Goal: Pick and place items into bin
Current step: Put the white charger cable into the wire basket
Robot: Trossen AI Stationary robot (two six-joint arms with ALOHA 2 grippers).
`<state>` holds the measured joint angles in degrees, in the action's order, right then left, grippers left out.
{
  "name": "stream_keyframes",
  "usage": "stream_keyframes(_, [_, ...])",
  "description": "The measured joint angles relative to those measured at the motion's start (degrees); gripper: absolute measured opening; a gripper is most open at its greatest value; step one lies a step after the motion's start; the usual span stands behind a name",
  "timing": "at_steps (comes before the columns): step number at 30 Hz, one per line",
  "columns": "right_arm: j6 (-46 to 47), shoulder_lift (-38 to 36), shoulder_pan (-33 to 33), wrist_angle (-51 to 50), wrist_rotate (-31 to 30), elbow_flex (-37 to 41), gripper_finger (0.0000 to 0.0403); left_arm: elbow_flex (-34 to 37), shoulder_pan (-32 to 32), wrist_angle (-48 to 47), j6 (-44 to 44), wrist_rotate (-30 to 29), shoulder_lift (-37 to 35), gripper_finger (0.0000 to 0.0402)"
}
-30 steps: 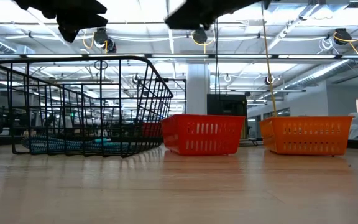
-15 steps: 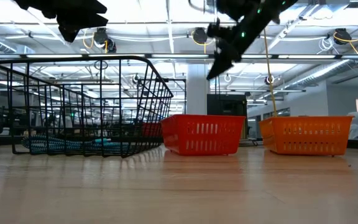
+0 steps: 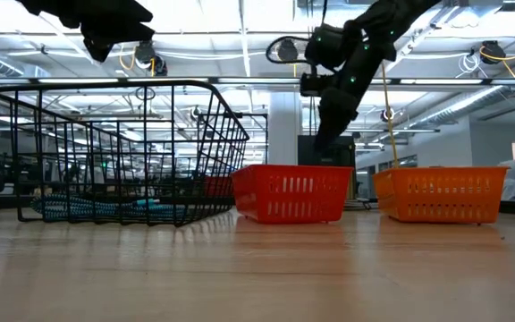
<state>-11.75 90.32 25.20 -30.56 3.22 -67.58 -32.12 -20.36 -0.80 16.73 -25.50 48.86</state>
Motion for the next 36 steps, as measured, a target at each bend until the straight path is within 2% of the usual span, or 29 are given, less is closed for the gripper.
stream_keyframes(9, [-2.6,7.5,0.1,-2.5,-0.6,0.1,0.0196,0.0,-0.7,0.1,0.3,0.2,0.0,0.0147])
stream_keyframes(14, [-2.9,11.7,0.1,-4.6,-4.5,0.1,0.0196,0.0,-0.9,0.5,0.2,0.1,0.0,0.0147])
stream_keyframes(23, [-4.4,16.1,0.3,-2.0,-10.7,0.1,0.0188,0.0,-0.9,0.5,0.1,0.0,0.0,0.0147])
stream_keyframes(27, [-4.4,16.5,0.3,-2.1,-10.6,0.0,0.0143,0.0,-0.9,0.5,0.1,-0.1,0.0,0.0147])
stream_keyframes(33, [-3.9,13.6,-1.2,-0.5,-10.9,0.1,0.0026,0.0,-0.9,0.5,0.0,-0.1,0.0,0.0147])
stream_keyframes(36, [-3.1,11.6,-2.1,1.7,-10.9,0.1,0.0017,0.0,-0.9,0.5,0.1,-0.1,0.0,0.0147])
